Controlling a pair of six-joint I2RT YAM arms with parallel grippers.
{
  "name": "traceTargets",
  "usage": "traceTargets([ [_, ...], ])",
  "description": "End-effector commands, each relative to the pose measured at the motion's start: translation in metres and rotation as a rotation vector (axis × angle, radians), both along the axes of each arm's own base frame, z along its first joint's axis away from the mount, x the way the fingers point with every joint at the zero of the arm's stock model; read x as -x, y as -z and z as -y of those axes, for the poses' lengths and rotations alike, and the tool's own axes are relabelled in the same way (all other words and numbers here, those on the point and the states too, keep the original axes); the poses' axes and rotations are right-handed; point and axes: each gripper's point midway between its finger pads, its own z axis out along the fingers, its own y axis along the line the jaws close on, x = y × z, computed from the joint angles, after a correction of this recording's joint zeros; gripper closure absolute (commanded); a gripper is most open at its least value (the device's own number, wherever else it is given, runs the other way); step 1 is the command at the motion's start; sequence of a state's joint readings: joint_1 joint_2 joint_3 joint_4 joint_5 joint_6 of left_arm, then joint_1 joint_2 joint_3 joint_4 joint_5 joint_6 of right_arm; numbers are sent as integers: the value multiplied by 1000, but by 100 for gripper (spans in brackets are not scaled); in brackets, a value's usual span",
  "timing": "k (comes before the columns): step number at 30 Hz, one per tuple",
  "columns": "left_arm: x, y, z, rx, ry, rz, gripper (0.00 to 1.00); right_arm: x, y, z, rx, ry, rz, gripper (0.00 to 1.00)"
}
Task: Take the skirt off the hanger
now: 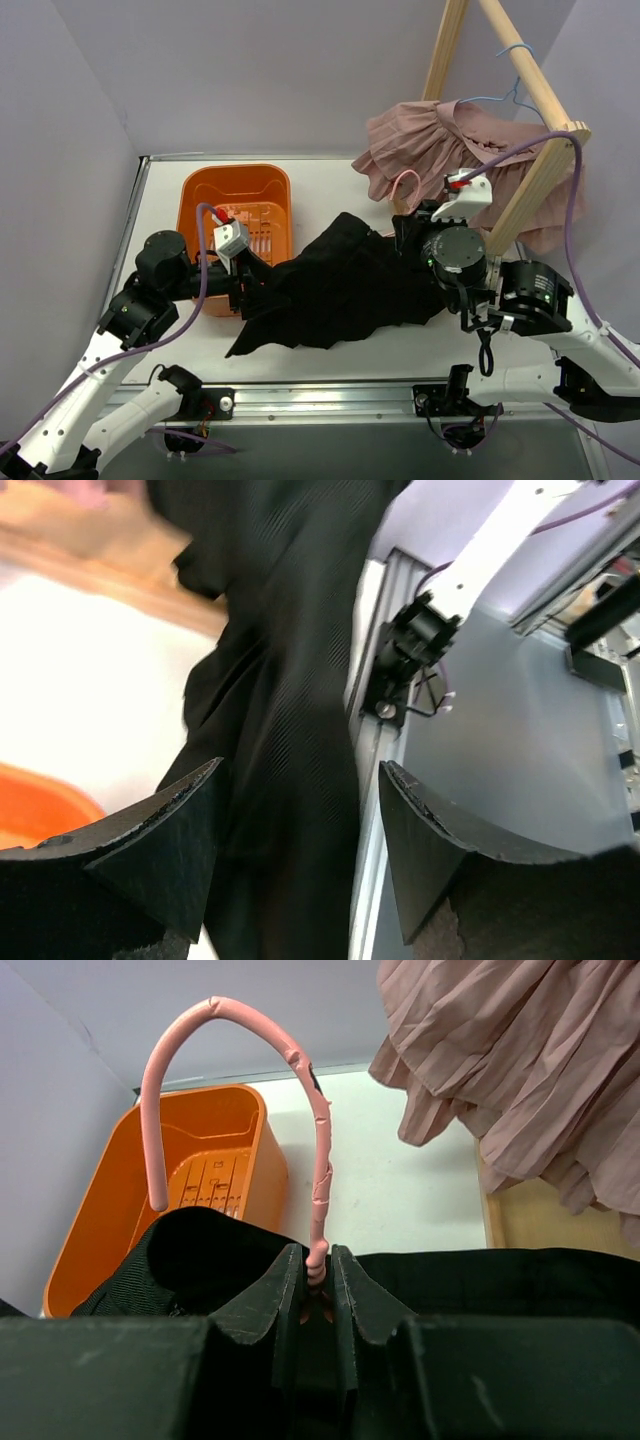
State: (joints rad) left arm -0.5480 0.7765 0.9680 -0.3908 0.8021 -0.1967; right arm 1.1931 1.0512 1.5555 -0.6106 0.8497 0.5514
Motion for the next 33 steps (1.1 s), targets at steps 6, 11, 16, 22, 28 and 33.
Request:
traceTargets([
  [6,-15,37,-5,-112,-73,-70,61,5,-42,41,-137,94,67,100],
  [11,-19,33,-10,-121,-125,-63,98,6,-43,61,-106,156,74,100],
  [16,-43,10,-53,-69,-480,3,98,3,-32,95,-27,337,89,100],
  [22,-49,21,-106,-120,-764,23,98,2,-41,114,-44,465,133,100],
  [28,-57,34,-134,-204,-940,-59,98,8,-53,146,-90,577,185,100],
  [33,-59,39,-139,-225,-975,-78,98,15,-64,168,-149,630,211,100],
])
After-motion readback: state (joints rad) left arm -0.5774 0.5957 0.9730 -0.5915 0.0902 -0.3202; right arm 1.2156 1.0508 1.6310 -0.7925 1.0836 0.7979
